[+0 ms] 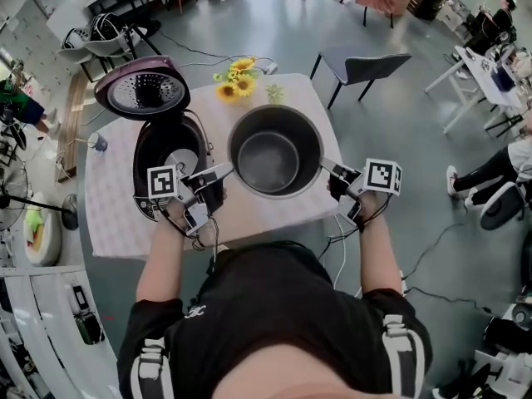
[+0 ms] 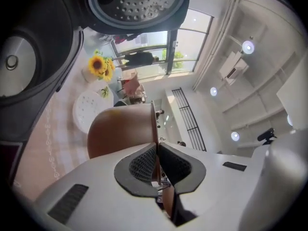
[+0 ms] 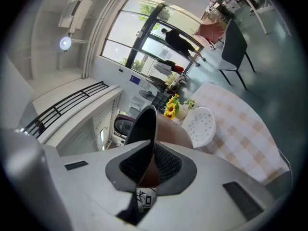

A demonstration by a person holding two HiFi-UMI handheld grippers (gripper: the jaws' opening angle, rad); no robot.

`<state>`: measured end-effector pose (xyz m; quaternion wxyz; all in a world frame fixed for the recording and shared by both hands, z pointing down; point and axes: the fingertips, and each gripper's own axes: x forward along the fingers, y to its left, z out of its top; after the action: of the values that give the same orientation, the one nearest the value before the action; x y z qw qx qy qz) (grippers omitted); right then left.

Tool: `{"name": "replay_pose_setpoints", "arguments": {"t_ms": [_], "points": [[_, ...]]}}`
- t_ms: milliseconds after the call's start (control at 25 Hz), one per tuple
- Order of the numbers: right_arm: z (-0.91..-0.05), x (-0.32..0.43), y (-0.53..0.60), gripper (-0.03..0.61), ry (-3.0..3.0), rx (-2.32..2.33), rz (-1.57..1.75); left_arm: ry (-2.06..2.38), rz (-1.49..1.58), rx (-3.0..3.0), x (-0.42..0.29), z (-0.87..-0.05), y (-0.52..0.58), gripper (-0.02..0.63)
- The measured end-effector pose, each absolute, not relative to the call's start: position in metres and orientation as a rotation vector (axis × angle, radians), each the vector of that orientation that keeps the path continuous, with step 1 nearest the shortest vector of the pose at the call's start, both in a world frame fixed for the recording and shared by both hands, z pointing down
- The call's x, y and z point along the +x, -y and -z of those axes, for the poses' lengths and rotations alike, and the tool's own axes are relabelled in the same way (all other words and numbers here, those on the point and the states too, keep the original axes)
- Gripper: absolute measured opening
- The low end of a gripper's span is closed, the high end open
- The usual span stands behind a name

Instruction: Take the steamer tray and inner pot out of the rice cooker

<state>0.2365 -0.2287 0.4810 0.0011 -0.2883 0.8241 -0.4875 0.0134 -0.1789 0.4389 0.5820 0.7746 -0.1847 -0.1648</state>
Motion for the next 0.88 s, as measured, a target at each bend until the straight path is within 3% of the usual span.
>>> {"name": "replay_pose_setpoints", "arguments": {"t_ms": [880], "points": [[-0.59,0.26,0.189,0.02,-2.526,-1.0,1.795,0.634,0.221,1.649,0.038,-0.561,0.136,0.015]]}}
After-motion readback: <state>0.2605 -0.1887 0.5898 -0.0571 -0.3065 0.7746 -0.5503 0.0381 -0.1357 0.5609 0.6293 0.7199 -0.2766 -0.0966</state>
